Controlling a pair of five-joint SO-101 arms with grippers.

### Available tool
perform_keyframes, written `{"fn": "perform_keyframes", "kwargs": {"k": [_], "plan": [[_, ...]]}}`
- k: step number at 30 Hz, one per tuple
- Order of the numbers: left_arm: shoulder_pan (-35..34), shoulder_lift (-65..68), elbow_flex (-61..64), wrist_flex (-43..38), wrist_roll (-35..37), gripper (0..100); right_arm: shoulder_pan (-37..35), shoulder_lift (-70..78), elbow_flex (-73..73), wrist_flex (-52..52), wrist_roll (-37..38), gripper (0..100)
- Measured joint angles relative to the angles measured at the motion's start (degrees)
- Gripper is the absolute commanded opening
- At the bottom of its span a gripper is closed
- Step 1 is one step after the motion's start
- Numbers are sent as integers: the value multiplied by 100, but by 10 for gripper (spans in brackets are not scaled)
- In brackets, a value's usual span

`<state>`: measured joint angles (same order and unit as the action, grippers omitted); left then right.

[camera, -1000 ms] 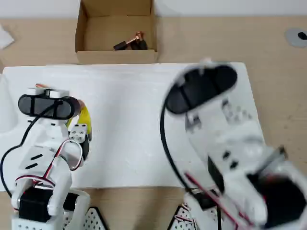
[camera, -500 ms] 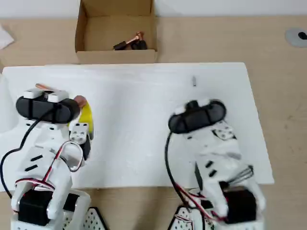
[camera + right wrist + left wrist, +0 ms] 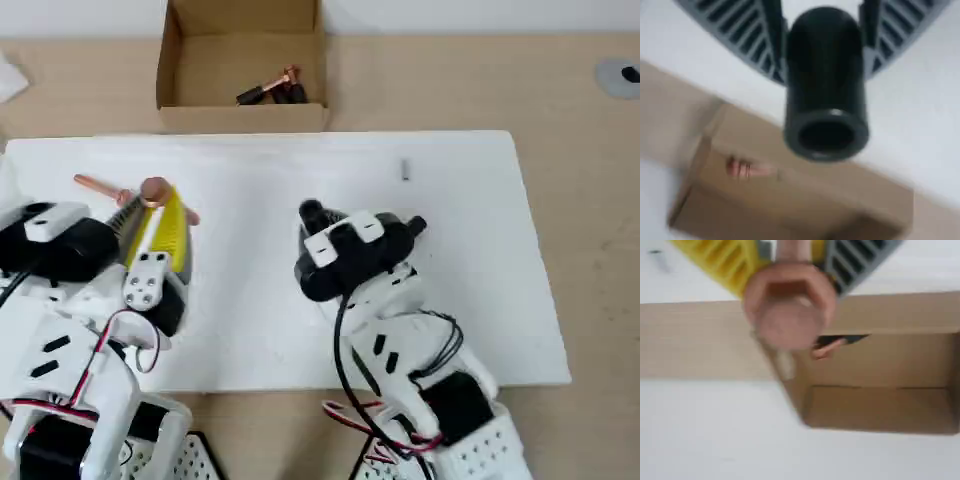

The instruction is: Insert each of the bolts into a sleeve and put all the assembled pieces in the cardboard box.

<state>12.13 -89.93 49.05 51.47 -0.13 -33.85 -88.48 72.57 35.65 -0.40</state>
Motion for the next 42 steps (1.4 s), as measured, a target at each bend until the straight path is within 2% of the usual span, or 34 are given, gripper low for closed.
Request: {"fn": "perform_keyframes", "kwargs": {"k": [6, 12, 16, 27, 36, 42], "plan": [[712, 0, 0, 0, 26, 5, -70, 9, 1029, -1793, 202, 9], [765, -105, 0, -695, 53, 5, -501, 9, 1407, -2664, 229, 9], [774, -492, 0, -958, 396, 5, -897, 9, 1626, -3165, 229, 9], [835, -932, 756, -1451, 457, 6, -1099, 9, 1635, -3253, 229, 9], [1310, -607, 765, -1451, -316, 6, -1152, 9, 1846, -3033, 229, 9], [1327, -633, 765, -1284, -607, 6, -1152, 9, 1881, -3007, 229, 9]]}}
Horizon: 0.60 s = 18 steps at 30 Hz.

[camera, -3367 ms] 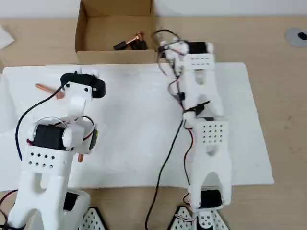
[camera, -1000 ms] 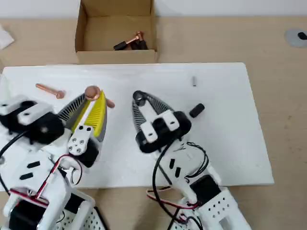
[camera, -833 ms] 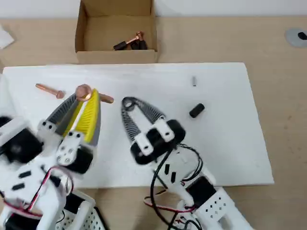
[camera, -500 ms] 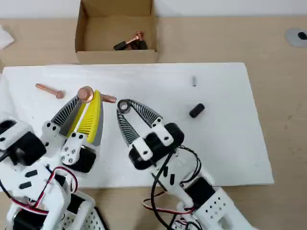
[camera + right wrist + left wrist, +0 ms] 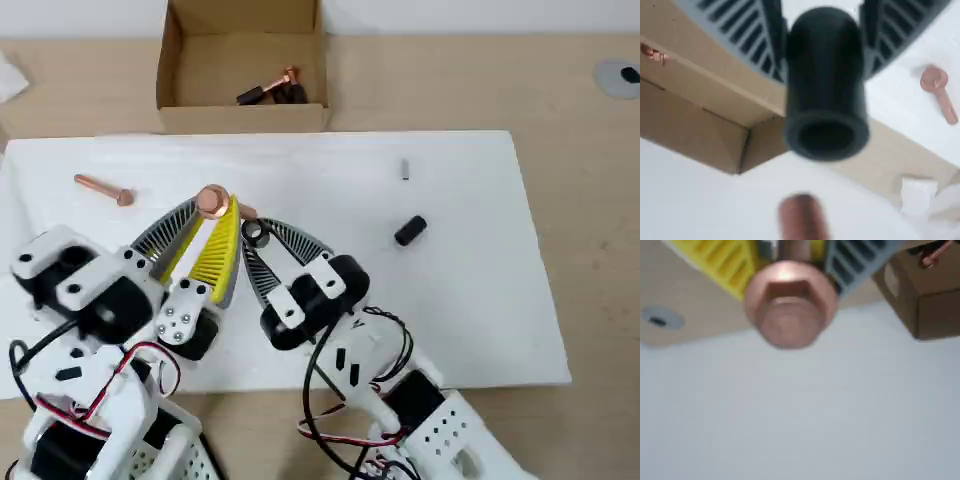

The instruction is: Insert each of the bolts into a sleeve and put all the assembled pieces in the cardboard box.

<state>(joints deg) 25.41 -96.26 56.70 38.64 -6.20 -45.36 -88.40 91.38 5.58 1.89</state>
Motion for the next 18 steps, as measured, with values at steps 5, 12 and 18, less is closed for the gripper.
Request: {"fn": "perform_keyframes", "kwargs": {"k": [5, 12, 18], "plan": [[0, 26, -158, 501, -79, 6, 0, 0, 114, 18, 0, 9], [0, 18, -273, 738, -369, 6, 0, 0, 185, 18, 0, 9], [44, 9, -273, 738, -378, 6, 0, 0, 185, 18, 0, 9]]}}
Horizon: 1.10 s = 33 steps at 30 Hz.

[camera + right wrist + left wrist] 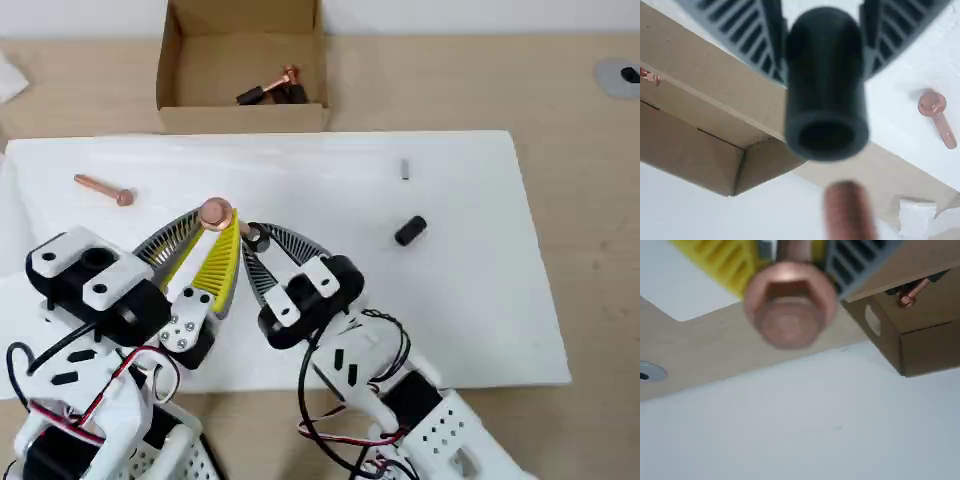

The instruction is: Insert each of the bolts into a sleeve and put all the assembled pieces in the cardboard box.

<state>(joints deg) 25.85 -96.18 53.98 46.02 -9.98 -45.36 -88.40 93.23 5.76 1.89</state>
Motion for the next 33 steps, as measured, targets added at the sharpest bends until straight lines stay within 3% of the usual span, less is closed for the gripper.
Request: {"fn": "perform_keyframes", "kwargs": {"k": [9, 33], "plan": [[325, 0, 0, 18, 0, 6, 0, 0, 141, 0, 0, 9], [325, 9, 0, 492, -123, 8, 0, 0, 149, 0, 0, 9]]}}
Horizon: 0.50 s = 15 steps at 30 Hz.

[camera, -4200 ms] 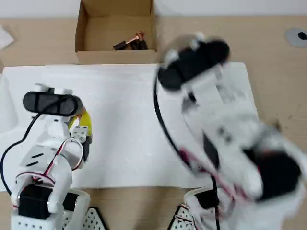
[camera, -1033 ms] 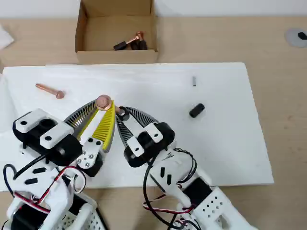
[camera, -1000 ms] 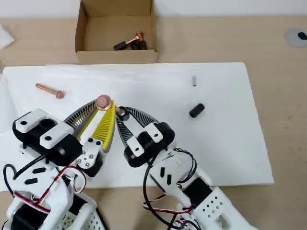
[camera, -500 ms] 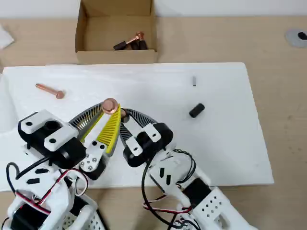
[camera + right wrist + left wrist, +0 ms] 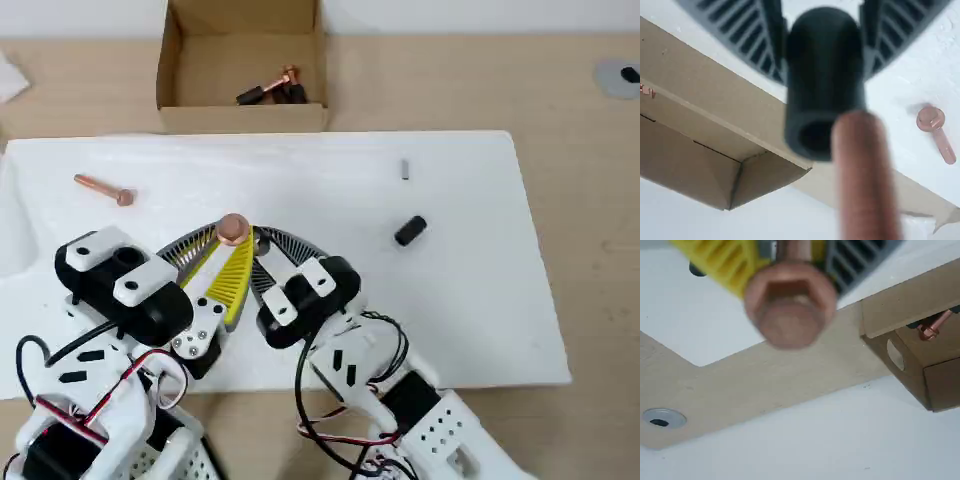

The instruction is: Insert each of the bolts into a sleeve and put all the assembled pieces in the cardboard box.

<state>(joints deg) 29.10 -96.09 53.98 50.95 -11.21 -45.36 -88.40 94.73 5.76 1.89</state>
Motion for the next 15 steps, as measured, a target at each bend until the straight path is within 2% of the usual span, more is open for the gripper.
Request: {"fn": "perform_keyframes", "kwargs": {"k": [6, 15], "plan": [[-448, -26, 0, -440, 0, 8, 0, 0, 0, 0, 0, 9], [-492, -26, 0, -492, 229, 8, 0, 0, 0, 0, 0, 9]]}}
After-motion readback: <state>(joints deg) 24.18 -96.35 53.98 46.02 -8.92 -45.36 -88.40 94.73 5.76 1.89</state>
